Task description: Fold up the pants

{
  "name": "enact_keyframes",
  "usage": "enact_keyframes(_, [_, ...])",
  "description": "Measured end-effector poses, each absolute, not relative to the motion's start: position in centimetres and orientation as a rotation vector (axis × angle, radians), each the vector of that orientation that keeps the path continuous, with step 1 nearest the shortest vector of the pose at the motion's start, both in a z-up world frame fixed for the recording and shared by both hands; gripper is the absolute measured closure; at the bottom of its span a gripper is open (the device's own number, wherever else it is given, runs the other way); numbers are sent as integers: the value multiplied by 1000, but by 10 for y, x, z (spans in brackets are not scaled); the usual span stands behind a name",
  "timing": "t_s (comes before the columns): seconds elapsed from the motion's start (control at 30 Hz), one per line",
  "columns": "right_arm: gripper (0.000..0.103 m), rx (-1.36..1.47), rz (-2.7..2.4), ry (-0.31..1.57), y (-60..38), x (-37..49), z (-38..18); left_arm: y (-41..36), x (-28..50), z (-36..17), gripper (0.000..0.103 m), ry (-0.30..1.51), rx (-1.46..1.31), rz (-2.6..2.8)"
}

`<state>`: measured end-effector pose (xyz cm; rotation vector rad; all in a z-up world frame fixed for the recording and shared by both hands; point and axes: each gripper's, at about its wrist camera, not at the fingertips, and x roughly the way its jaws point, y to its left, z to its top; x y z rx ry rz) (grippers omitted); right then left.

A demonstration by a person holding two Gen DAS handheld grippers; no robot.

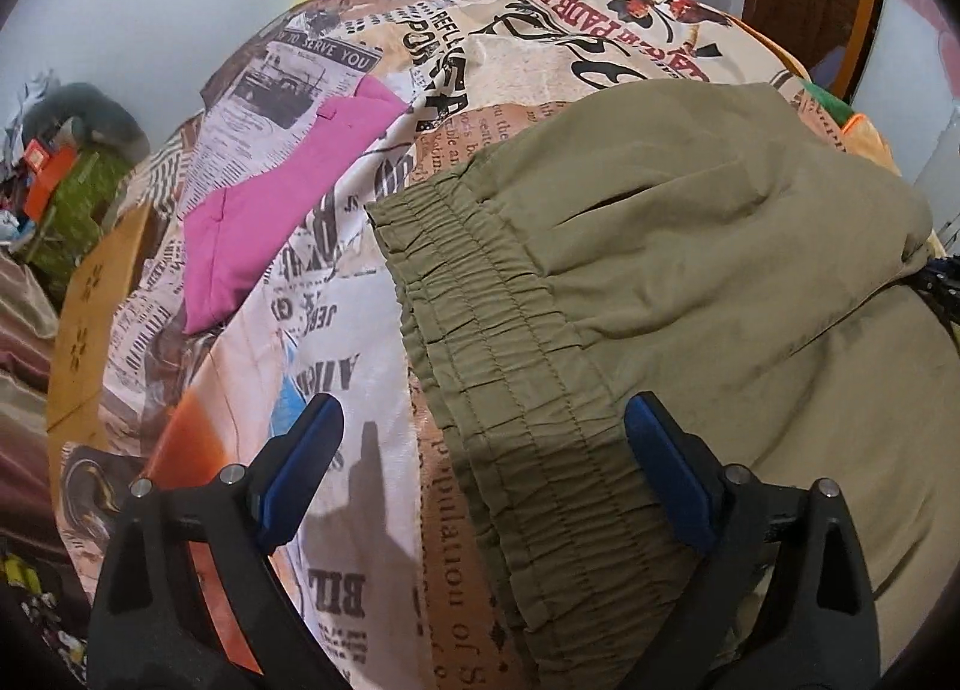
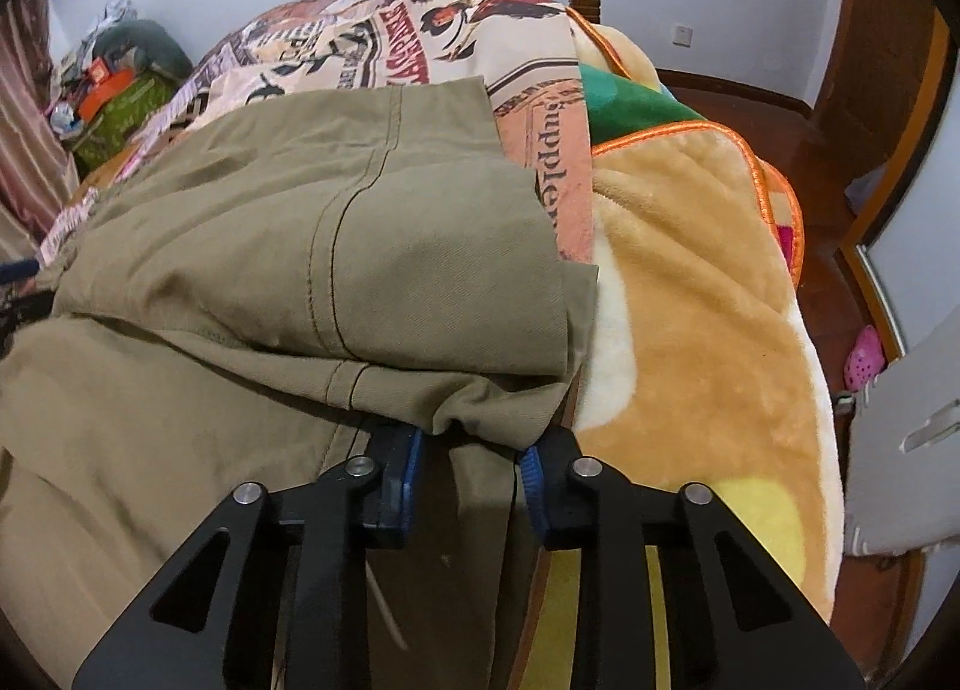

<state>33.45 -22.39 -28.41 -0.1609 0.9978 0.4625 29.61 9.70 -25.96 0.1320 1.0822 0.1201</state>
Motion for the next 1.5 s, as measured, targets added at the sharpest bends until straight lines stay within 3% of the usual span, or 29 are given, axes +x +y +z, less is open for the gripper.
enact_keyframes(0.2, [92,-147,472,1053,-228,326,-284,102,296,-260,6,1089,132,131])
enact_keyframes(0.73, [92,-19,495,1062,-235,294,-249,120,287,-241,6,1078,82,133])
enact_keyframes(0.83, [80,1,492,992,-238,295,-226,122,287,-233,6,1056,88,131])
enact_keyframes(0.9, [56,6,487,940,-237,301,-214,125,290,-231,6,1052,79,132])
enact_keyframes(1.03, [54,-11,488,920,-227,316,-213,128,303,-235,6,1072,43,121])
enact_keyframes(1.23, [54,91,539,1051,-219,340,-245,121,315,-250,6,1115,52,109])
enact_keyframes(1.33, [70,97,547,1046,-215,339,-250,120,316,-260,6,1129,57,115])
enact_keyframes(1.4, [93,59,535,1026,-213,335,-248,121,315,-266,6,1136,41,117])
enact_keyframes(1.5, [95,43,535,999,-214,336,-241,124,311,-271,5,1121,32,119])
